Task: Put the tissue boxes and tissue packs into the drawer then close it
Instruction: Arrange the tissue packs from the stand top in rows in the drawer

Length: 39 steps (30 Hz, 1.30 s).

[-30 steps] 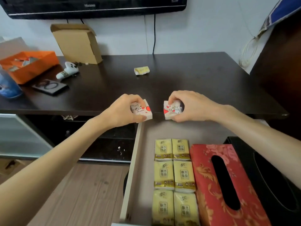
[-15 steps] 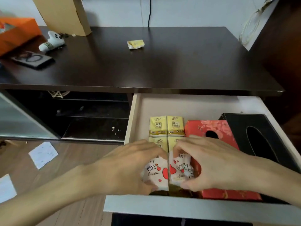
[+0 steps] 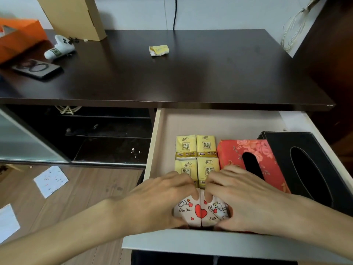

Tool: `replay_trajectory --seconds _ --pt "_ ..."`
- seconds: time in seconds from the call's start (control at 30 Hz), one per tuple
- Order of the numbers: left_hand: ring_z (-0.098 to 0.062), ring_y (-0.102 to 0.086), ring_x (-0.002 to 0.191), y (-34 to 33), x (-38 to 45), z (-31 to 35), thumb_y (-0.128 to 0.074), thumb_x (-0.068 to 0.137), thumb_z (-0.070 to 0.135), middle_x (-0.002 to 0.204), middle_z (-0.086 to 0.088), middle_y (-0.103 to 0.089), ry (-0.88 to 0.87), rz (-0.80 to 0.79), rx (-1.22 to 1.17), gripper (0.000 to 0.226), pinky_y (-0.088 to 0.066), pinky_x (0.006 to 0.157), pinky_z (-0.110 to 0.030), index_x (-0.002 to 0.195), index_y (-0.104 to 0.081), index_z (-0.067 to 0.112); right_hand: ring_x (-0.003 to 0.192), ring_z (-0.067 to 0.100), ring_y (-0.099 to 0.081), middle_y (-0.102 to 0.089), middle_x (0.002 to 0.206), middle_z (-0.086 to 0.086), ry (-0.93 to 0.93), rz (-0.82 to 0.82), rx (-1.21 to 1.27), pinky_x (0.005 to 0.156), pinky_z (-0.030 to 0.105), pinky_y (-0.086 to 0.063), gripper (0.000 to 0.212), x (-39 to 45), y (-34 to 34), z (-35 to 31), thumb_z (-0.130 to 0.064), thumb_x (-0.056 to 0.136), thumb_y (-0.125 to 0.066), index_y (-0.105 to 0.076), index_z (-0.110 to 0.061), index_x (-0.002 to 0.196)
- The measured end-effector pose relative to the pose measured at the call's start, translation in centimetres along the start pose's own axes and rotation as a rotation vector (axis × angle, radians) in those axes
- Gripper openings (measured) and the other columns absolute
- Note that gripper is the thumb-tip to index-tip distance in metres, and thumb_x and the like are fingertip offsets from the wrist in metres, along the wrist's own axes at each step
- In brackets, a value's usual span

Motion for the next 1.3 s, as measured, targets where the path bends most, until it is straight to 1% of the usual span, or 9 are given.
replay_trajectory --seconds 0.17,0.37,0.5,0.63,0.7,0.87,1.0,1.1,1.3 --pt "-0.008 -0.043 0.116 -0.6 0.3 -0.3 -0.066 0.084 0.053 0.13 0.013 -0.045 -0.035 -0.026 0.053 0.049 -0.035 0.071 -0.021 0.125 -0.052 0.031 0.097 0.008 -0.044 -0.046 0.102 -0.016 0.009 0.071 0.04 0.096 0.021 -0.025 0.039 0.8 -0.8 0.2 -0.065 0.08 -0.062 -0.06 -0.033 0.103" --pt "-0.008 -0.043 0.116 -0.5 0.3 -0.3 -0.055 0.089 0.061 0.13 0.011 -0.042 -0.077 -0.004 0.05 0.05 -0.049 0.079 -0.029 0.125 -0.053 0.026 0.104 0.006 -0.044 -0.05 0.108 -0.017 0.004 0.047 0.053 0.099 0.021 -0.023 0.039 0.6 -0.6 0.4 -0.068 0.089 -0.052 -0.06 -0.034 0.107" --pt "-0.003 -0.043 0.113 -0.8 0.2 -0.8 -0.04 0.093 0.071 0.127 0.014 -0.039 -0.087 0.032 0.02 0.051 -0.044 0.077 -0.023 0.124 -0.052 0.032 0.098 -0.005 -0.043 -0.047 0.094 -0.025 -0.006 0.135 0.224 0.081 0.016 -0.032 0.019 0.9 0.9 1.2 -0.06 0.094 -0.053 -0.045 -0.047 0.082" --pt "0.001 -0.046 0.115 0.6 0.4 -2.1 -0.043 0.096 0.063 0.126 0.021 -0.043 -0.065 0.097 -0.031 0.036 -0.042 0.079 -0.016 0.119 -0.055 0.038 0.097 -0.003 -0.057 -0.061 0.094 -0.029 -0.087 0.336 0.421 0.077 0.017 -0.042 0.016 3.2 4.3 4.1 -0.053 0.091 -0.058 -0.064 -0.039 0.086" --pt "0.001 -0.051 0.111 2.3 0.7 -3.2 -0.045 0.095 0.06 0.121 0.022 -0.05 -0.022 0.131 -0.036 0.031 -0.05 0.083 -0.023 0.117 -0.054 0.039 0.088 0.001 -0.064 -0.067 0.088 -0.025 -0.116 0.455 0.503 0.074 0.023 -0.047 0.013 5.4 6.3 6.0 -0.046 0.087 -0.062 -0.068 -0.034 0.084" --pt "0.001 -0.061 0.086 10.3 3.0 -8.9 -0.053 0.09 0.05 0.091 0.023 -0.065 0.201 0.352 -0.053 0.018 -0.047 0.067 -0.022 0.098 -0.062 0.038 0.076 0.008 -0.067 -0.073 0.079 -0.012 -0.225 0.623 0.599 0.077 0.038 -0.057 0.006 13.6 10.5 12.2 -0.031 0.084 -0.065 -0.071 -0.031 0.084" --pt "-0.007 -0.066 0.085 16.8 6.8 -17.6 -0.059 0.092 0.035 0.09 0.013 -0.071 0.437 0.529 -0.104 0.011 -0.054 0.077 -0.034 0.096 -0.069 0.032 0.094 0.014 -0.066 -0.07 0.105 -0.01 -0.315 0.571 0.548 0.093 0.043 -0.054 0.02 22.2 13.5 17.0 -0.029 0.093 -0.066 -0.069 -0.026 0.112" --pt "-0.019 -0.065 0.098 19.2 9.9 -24.2 -0.058 0.094 0.031 0.106 0.005 -0.069 0.606 0.523 -0.108 0.023 -0.054 0.089 -0.041 0.114 -0.067 0.024 0.115 0.023 -0.061 -0.062 0.134 0.005 -0.366 0.535 0.482 0.1 0.041 -0.05 0.037 28.6 15.5 19.5 -0.028 0.097 -0.064 -0.062 -0.019 0.134" --pt "-0.026 -0.061 0.112 20.4 14.7 -31.8 -0.061 0.09 0.028 0.128 -0.005 -0.061 0.719 0.501 -0.102 0.043 -0.051 0.097 -0.044 0.132 -0.057 0.018 0.139 0.034 -0.039 -0.04 0.156 0.01 -0.383 0.539 0.302 0.106 0.048 -0.044 0.056 38.2 18.1 21.9 -0.028 0.101 -0.053 -0.041 -0.02 0.155"
Point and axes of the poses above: each hand's wrist, its own x-axis towards the middle knuckle, its own y-axis out of the back of the hand, z = x × y, the point moved 4 cm from there along x, towards the middle knuckle
